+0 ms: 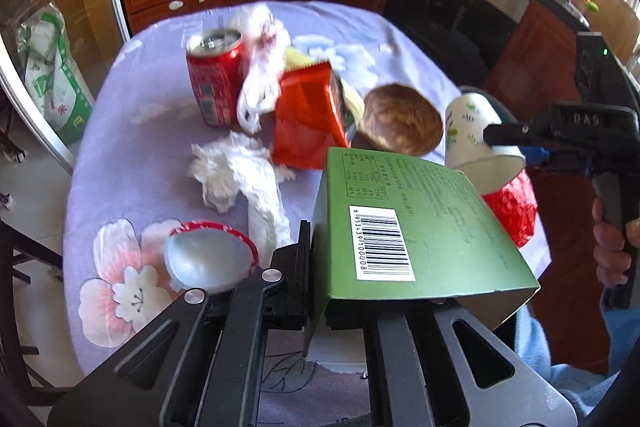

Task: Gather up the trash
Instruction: 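Lift the green box with the left tool while the right tool grasps the white paper cup, then carry box and cup over the teal bin and open both tools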

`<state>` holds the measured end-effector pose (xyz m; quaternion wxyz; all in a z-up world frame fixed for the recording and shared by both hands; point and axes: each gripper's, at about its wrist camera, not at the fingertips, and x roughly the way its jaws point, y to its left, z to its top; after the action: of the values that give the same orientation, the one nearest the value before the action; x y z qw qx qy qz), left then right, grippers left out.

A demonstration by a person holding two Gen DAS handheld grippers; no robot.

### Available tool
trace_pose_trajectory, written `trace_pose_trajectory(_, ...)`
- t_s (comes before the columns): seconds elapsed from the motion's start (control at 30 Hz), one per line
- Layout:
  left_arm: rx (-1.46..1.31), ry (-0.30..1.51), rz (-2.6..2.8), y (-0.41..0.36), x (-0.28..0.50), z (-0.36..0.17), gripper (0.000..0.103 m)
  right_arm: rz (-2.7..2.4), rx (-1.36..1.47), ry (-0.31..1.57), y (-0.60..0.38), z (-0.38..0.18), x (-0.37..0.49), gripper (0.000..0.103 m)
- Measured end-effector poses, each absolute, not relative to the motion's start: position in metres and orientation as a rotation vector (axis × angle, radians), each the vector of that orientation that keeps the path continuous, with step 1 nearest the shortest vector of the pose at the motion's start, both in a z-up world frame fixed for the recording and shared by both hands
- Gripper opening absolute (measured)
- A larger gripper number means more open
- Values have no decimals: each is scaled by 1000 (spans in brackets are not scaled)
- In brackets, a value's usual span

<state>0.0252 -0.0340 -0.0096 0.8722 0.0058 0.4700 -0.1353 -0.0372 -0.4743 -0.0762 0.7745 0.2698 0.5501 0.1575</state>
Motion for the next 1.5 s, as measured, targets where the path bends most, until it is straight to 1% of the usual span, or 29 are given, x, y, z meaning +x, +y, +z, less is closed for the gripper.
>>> trace_pose_trajectory(0.17,8,924,-276,-42,29,18,6,351,614,1149,-488,-65,-42,49)
trace_pose_trajectory(0.3,32,906,-298,-64,43,31,6,338,655,1102,-513,-54,-44,48)
trace_pose_trajectory(0.5,99,903,-379,-129,79,41,6,244,730,1006,-581,-42,-48,49)
trace_pose_trajectory(0.63,159,910,-450,-186,105,42,6,142,777,956,-638,-46,-49,49)
trace_pose_trajectory(0.9,305,952,-567,-309,156,20,6,-37,874,932,-736,-83,-46,49)
trace_pose_trajectory(1.07,375,1003,-618,-370,181,-10,6,-88,887,962,-764,-106,-32,49)
trace_pose_trajectory(1.2,407,1062,-634,-402,199,-37,6,-110,891,993,-777,-123,-20,49)
trace_pose_trajectory(1.33,423,1116,-632,-421,215,-61,12,-123,896,1020,-782,-136,-14,49)
trace_pose_trajectory(1.37,420,1126,-634,-425,217,-62,21,-124,896,1025,-784,-139,-14,49)
trace_pose_trajectory(1.4,416,1132,-635,-426,218,-65,36,-124,898,1031,-785,-141,-12,49)
trace_pose_trajectory(1.5,415,1124,-643,-429,220,-66,46,-127,902,1045,-787,-150,-9,49)
